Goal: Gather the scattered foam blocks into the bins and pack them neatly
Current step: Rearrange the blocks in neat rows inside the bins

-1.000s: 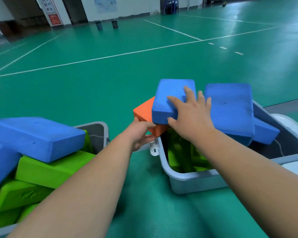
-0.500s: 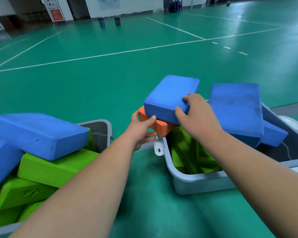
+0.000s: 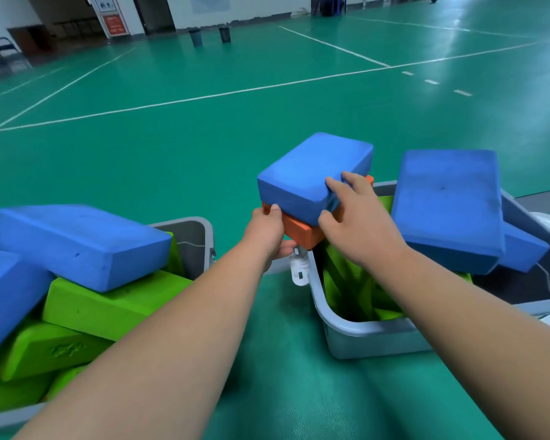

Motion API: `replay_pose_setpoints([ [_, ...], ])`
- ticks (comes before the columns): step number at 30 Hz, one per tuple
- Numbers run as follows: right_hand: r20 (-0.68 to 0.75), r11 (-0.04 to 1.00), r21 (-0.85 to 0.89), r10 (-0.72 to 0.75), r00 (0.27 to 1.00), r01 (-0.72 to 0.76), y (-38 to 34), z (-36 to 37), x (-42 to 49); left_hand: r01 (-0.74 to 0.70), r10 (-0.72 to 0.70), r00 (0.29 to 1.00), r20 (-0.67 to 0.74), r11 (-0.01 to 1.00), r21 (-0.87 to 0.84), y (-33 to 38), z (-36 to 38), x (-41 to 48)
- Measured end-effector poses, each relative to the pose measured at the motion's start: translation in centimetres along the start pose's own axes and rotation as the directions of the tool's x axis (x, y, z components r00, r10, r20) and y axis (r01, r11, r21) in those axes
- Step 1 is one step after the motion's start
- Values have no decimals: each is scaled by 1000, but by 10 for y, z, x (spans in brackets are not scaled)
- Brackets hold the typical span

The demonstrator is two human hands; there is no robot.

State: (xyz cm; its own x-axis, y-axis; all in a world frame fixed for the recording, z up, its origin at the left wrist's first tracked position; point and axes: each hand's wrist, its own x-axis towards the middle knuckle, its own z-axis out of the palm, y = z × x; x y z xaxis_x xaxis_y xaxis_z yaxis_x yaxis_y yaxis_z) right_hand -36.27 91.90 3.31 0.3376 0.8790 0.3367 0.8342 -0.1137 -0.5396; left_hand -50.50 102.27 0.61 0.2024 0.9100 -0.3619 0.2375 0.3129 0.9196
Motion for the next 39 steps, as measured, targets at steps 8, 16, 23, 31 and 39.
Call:
replay_pose_setpoints([
  [8, 273, 871, 237, 365, 890, -430, 8, 5, -1, 71, -65, 997, 43, 985, -160, 6, 1, 1],
  [16, 318, 862, 260, 349, 882, -435, -2, 14, -1, -42, 43, 998, 39, 999, -22, 7, -17, 16],
  [23, 294, 847, 322, 334, 895, -422, 2, 19, 2, -171, 170, 985, 13, 979, 115, -3, -20, 20],
  [31, 282, 832, 391, 298, 912, -393, 5, 28, 4, -188, 190, 982, -1, 970, 154, -5, -22, 28],
  [39, 300, 911, 182, 307, 903, -371, 5, 12, 1, 105, -88, 992, -93, 975, 197, -2, -6, 3],
])
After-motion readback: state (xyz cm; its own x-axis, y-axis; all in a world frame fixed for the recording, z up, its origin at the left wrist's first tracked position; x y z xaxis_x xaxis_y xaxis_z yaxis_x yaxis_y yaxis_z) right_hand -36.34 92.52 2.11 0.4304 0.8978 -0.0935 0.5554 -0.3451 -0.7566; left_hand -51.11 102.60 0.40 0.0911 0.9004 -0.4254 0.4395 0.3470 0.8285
